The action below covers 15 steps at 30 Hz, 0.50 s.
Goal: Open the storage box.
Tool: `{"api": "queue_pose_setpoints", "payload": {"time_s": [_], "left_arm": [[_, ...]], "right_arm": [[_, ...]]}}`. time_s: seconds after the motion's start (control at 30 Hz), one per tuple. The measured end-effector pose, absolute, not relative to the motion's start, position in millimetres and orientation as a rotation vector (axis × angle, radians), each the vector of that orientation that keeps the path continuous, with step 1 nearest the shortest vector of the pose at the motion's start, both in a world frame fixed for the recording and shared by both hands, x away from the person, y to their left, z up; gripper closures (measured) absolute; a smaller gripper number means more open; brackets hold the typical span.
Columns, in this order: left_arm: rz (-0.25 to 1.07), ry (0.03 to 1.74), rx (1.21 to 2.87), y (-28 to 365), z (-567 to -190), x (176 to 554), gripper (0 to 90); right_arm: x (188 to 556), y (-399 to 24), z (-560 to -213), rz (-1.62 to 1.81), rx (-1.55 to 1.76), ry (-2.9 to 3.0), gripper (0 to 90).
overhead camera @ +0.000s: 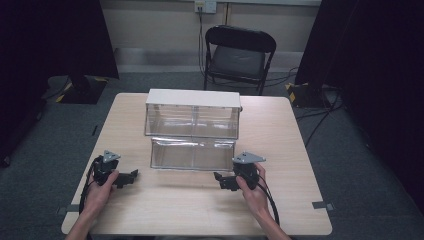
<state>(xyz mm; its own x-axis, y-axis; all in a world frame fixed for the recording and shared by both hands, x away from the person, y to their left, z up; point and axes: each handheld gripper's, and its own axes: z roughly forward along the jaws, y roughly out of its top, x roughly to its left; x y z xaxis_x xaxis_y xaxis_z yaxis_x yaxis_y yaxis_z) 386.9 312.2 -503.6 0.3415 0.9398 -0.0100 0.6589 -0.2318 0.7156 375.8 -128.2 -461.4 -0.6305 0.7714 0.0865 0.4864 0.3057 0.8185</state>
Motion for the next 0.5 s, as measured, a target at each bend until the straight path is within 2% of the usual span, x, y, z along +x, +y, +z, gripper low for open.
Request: {"api": "queue_pose_setpoints", "payload": {"time_s": [0.5], "left_arm": [[0.575,1.394,1.980,312.1,-503.6,386.9,0.0]], "right_arm": [[373.6,-127.7,-459.4,1.243,1.145,2.260,12.6]]}}
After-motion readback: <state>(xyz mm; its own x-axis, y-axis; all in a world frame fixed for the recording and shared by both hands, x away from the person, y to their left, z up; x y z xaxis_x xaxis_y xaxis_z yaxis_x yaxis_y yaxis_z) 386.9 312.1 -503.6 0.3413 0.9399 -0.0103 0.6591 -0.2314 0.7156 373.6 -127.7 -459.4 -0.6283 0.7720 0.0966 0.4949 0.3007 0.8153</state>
